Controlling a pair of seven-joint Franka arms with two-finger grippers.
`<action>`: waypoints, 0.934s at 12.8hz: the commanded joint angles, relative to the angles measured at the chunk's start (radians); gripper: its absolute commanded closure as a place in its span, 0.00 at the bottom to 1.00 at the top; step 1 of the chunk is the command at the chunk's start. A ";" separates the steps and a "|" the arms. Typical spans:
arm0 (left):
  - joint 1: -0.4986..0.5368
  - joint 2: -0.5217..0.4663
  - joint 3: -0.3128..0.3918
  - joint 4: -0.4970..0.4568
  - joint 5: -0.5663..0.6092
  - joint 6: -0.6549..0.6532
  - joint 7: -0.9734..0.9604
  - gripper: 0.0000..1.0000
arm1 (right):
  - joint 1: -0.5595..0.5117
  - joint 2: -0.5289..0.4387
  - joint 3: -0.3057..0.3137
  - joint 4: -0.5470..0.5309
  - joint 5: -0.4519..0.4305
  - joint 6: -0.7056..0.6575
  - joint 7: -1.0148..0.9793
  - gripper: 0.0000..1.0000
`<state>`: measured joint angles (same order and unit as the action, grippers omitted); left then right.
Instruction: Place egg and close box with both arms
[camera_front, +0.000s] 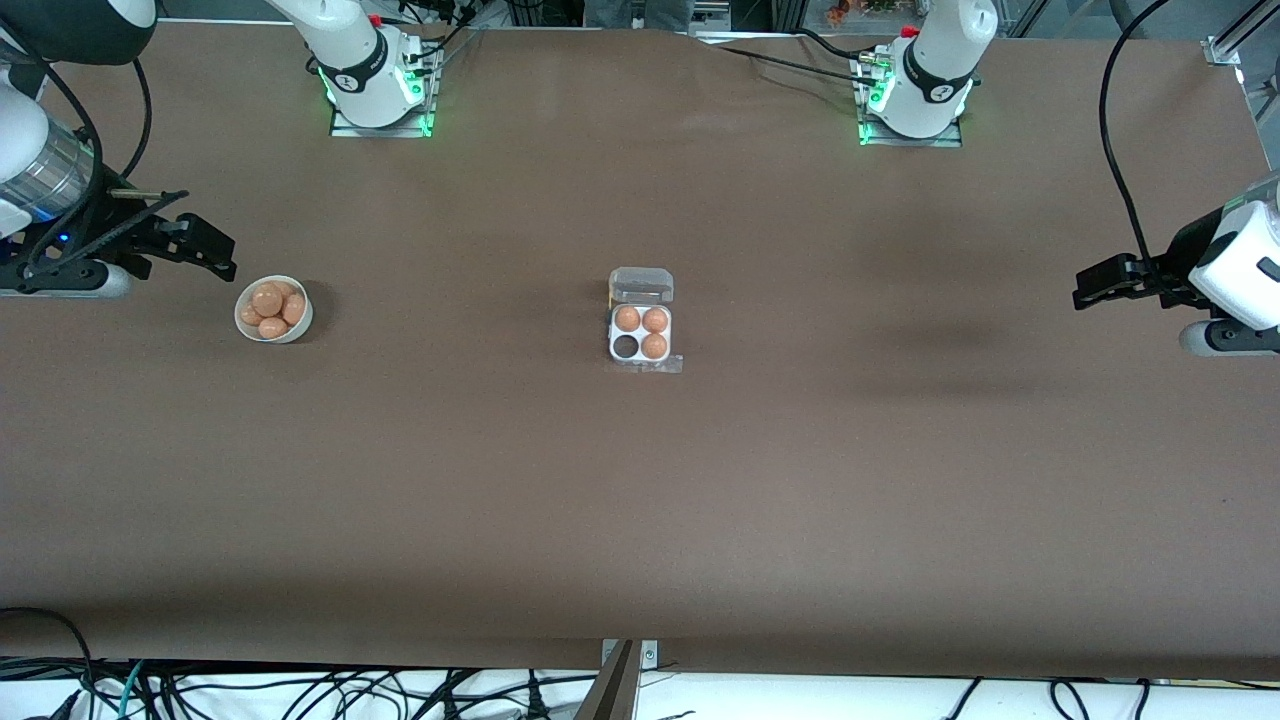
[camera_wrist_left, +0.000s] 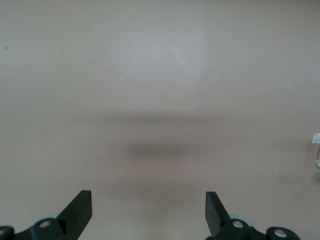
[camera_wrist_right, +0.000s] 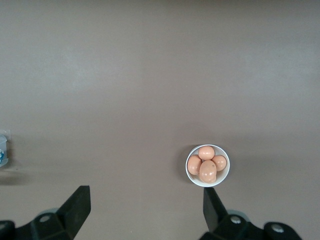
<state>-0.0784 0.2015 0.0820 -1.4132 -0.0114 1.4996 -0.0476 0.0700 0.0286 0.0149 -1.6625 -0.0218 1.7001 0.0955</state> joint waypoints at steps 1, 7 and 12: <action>0.000 0.009 -0.002 0.026 -0.016 -0.006 0.018 0.01 | -0.001 -0.016 0.008 -0.011 -0.017 -0.008 0.003 0.00; 0.005 0.009 -0.001 0.028 -0.012 -0.006 0.020 0.00 | -0.001 -0.018 0.030 -0.008 -0.017 -0.008 0.003 0.00; 0.006 0.009 0.001 0.028 -0.012 -0.006 0.020 0.00 | -0.001 -0.018 0.030 -0.008 -0.017 -0.010 0.001 0.00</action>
<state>-0.0777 0.2015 0.0813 -1.4129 -0.0114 1.4999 -0.0476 0.0706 0.0282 0.0390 -1.6625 -0.0220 1.6997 0.0957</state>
